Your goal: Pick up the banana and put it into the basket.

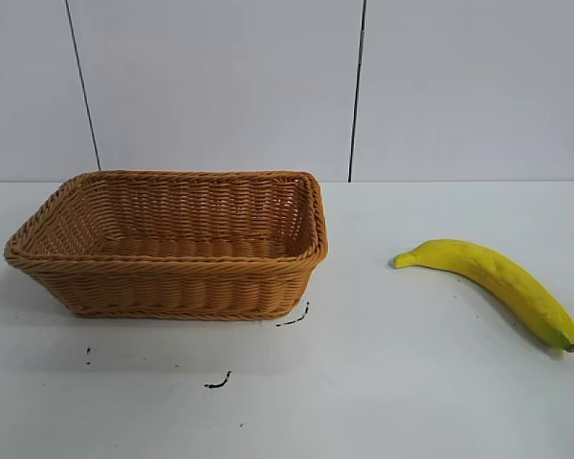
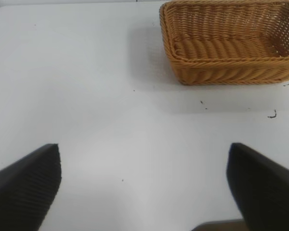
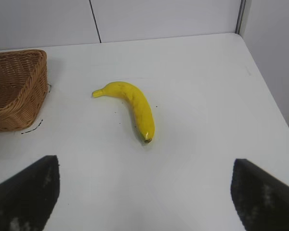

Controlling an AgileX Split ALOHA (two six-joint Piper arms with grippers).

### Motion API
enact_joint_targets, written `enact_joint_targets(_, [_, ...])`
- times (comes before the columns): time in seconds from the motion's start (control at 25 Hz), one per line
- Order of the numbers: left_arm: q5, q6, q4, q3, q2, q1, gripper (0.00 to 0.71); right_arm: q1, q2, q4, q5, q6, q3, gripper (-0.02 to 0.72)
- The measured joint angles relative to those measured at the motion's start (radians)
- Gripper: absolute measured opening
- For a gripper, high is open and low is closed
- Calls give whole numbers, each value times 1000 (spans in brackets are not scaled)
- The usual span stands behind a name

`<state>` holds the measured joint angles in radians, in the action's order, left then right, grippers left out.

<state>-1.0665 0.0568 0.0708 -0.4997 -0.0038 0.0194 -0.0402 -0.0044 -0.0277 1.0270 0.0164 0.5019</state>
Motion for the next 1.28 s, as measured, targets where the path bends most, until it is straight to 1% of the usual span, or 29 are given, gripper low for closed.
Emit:
enact_joint_targets(0.4, [0,0,0,0,0,0,693,0,5,0,0,0,0,657])
enact_joint_targets(0.52, [0,0,0,0,0,0,693,0,71,3,1,0,8,657])
enact_joint_targets(0.84, [0,0,0,0,0,0,693,0,456,7,8,-8,97,657])
enact_joint_targets(1.04, [1,0,0,0,0,0,693,0,769,7,54,-9,218,657])
enact_joint_targets(1.16, [0,0,0,0,0,0,693,0,939,7,92,-37,315,657])
enact_joint_targets(1.28, [0,0,0,0,0,0,693,0,1100,7,103,-70,407,657])
